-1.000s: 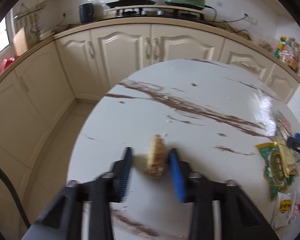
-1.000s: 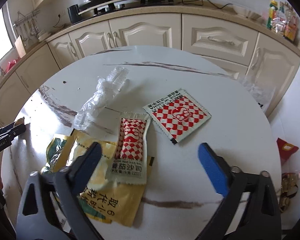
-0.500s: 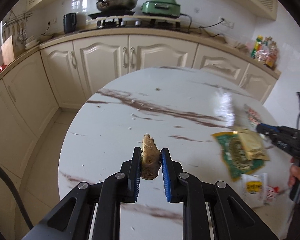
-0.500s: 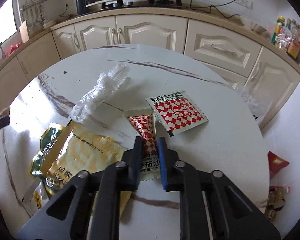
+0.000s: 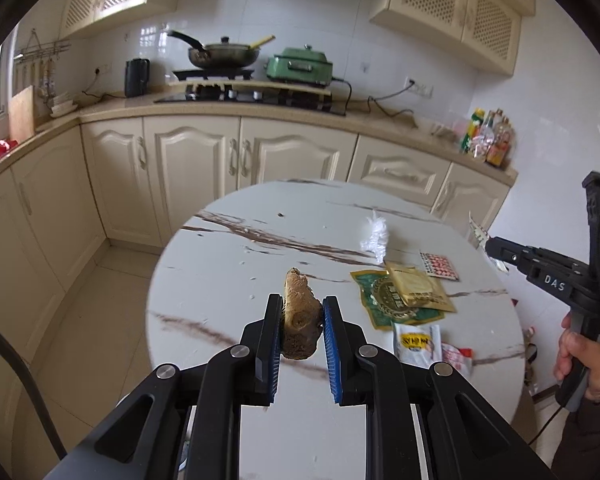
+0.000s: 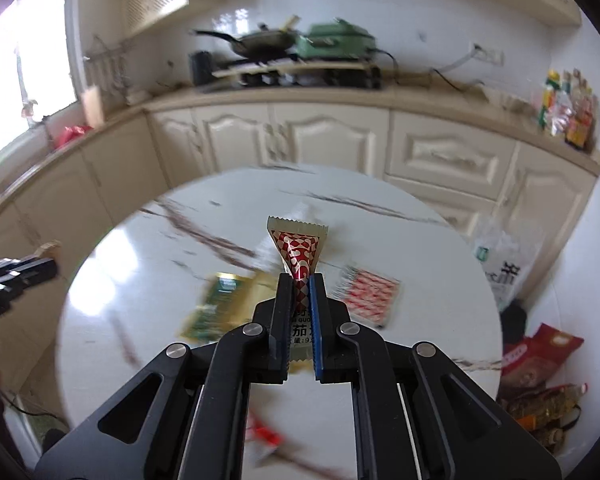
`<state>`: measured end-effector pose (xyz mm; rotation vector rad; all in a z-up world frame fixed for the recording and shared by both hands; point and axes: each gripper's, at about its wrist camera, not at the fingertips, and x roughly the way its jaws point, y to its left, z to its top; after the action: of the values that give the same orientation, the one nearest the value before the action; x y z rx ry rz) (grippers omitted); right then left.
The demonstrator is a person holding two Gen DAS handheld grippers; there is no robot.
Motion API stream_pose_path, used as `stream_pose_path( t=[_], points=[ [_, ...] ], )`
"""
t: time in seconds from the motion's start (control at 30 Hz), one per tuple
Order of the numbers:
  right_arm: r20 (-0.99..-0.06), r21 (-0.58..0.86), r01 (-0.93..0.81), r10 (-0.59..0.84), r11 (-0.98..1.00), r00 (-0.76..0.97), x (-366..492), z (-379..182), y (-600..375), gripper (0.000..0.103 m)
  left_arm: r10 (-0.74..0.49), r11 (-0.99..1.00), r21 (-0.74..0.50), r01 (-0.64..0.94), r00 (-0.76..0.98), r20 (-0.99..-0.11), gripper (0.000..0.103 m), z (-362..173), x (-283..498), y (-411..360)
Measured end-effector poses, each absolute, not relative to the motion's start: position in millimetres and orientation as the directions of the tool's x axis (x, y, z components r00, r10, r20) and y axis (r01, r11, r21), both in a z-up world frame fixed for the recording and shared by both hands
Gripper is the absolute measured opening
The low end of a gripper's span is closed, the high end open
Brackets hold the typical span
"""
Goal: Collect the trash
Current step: 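Carry both items to the blue bin and open both grippers over it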
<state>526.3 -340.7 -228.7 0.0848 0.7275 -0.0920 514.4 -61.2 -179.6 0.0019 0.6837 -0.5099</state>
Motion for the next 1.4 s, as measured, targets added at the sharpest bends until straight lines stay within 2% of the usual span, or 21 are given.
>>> stream_pose_path(
  t=[0.3, 0.57, 0.73, 0.9, 1.23, 1.4],
  points=[
    [-0.600, 0.079, -0.159, 0.175, 0.984, 0.781, 511, -188, -204, 0.009, -0.385, 0.920, -0.168, 0.354, 0.736, -0.557, 0.016, -161, 432, 36],
    [-0.604, 0.121, -0.406, 0.392, 0.906, 0.694, 529, -209, -46, 0.009, -0.217, 0.975, -0.171, 0.143, 0.785, -0.580, 0.016, -175, 385, 137],
    [-0.648, 0.143, -0.504, 0.465, 0.852, 0.603, 549, -254, 45, 0.009, -0.164, 0.977, -0.209, 0.037, 0.753, -0.637, 0.016, -209, 381, 183],
    [-0.727, 0.131, -0.520, 0.438, 0.844, 0.528, 580, -318, 97, 0.009, -0.154, 0.969, -0.243, -0.041, 0.672, -0.725, 0.016, -267, 394, 215],
    [-0.867, 0.202, -0.436, 0.368, 0.877, 0.337, 672, -463, 122, 0.010, -0.174, 0.958, -0.264, -0.112, 0.507, -0.844, 0.016, -364, 438, 256],
    [-0.888, 0.220, -0.402, 0.353, 0.889, 0.295, 702, -501, 119, 0.018, -0.181, 0.959, -0.260, -0.113, 0.459, -0.870, 0.016, -386, 456, 265]
  ],
)
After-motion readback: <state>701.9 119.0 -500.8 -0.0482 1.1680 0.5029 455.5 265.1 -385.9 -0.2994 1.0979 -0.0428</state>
